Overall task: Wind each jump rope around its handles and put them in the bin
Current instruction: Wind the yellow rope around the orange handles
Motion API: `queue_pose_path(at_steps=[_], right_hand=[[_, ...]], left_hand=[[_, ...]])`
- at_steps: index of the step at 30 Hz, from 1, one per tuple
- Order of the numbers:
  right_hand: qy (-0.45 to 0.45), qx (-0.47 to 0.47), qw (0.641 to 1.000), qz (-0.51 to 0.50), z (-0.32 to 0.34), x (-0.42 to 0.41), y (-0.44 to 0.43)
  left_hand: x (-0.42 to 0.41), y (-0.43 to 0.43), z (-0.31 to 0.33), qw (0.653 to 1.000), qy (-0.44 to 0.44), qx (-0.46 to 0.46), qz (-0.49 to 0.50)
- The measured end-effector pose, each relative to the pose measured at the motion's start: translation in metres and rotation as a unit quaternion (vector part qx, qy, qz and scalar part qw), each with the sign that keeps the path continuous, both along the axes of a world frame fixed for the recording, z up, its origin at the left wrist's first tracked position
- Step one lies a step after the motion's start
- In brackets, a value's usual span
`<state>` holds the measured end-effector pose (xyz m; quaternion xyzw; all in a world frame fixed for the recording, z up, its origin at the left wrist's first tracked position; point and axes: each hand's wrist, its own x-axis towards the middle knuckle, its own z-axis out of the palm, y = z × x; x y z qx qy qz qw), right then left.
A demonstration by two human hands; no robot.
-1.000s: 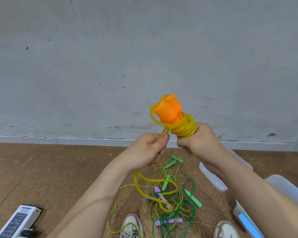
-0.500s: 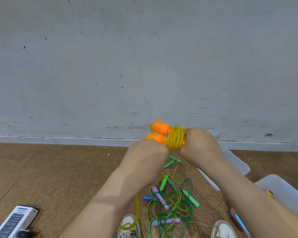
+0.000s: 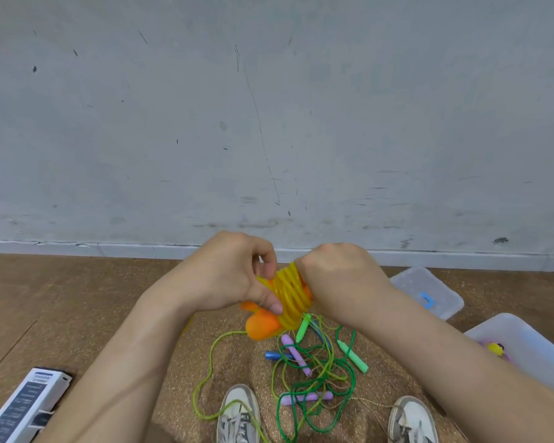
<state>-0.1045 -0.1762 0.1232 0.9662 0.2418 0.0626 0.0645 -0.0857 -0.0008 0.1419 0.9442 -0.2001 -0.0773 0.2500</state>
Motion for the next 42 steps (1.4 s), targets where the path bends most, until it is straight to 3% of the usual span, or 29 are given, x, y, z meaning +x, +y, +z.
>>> queue_pose_path(at_steps=[7,13,15,18,21,23,26,27,29,31,32,35,36,38,42], right_hand=[[0.034,0.048,0.993,0.098,0.001,0.003,-0.001],[0.149,0.262,0.949,0.089,-0.008,0.014,-0.016],[0.209,0.362,0.907,0.054,-0.009,0.012,-0.015],[0.28,0.551,0.786,0.003,-0.01,0.008,-0.009],[0.29,0.691,0.661,-0.041,-0.007,0.006,-0.002],[0.319,0.731,0.601,-0.047,-0.002,0.004,0.002],[0.345,0.756,0.552,-0.064,0.003,0.004,0.002],[0.337,0.764,0.543,-0.084,0.003,0.006,0.001],[0.307,0.776,0.535,-0.136,0.002,0.011,-0.004],[0.259,0.765,0.555,-0.2,-0.001,0.021,-0.015],[0.217,0.739,0.595,-0.229,-0.003,0.027,-0.022],[0.078,0.516,0.806,-0.28,-0.011,0.039,-0.043],[0.047,0.442,0.85,-0.283,-0.013,0.04,-0.047],[0.019,0.348,0.899,-0.265,-0.015,0.038,-0.05],[0.01,0.211,0.951,-0.226,-0.017,0.034,-0.044]], left_hand=[[0.007,0.018,0.001,0.971,0.163,-0.17,-0.047],[0.014,0.013,-0.01,0.898,0.213,-0.384,-0.031],[0.016,0.003,-0.01,0.892,0.201,-0.405,0.01],[0.017,-0.016,-0.012,0.928,0.143,-0.332,0.094],[0.011,-0.035,-0.014,0.898,0.126,-0.402,0.128],[0.009,-0.047,-0.015,0.879,0.124,-0.441,0.136],[0.011,-0.056,-0.02,0.884,0.101,-0.437,0.129],[0.011,-0.056,-0.023,0.909,0.069,-0.396,0.11],[0.01,-0.054,-0.032,0.972,-0.034,-0.225,0.057],[0.007,-0.05,-0.036,0.993,-0.107,-0.046,0.02],[0.004,-0.05,-0.034,0.992,-0.128,0.009,0.01],[-0.007,-0.051,-0.024,0.973,-0.21,0.095,-0.007],[-0.009,-0.051,-0.021,0.965,-0.232,0.117,-0.018],[-0.013,-0.052,-0.016,0.954,-0.251,0.158,-0.042],[-0.011,-0.05,-0.013,0.944,-0.26,0.194,-0.068]])
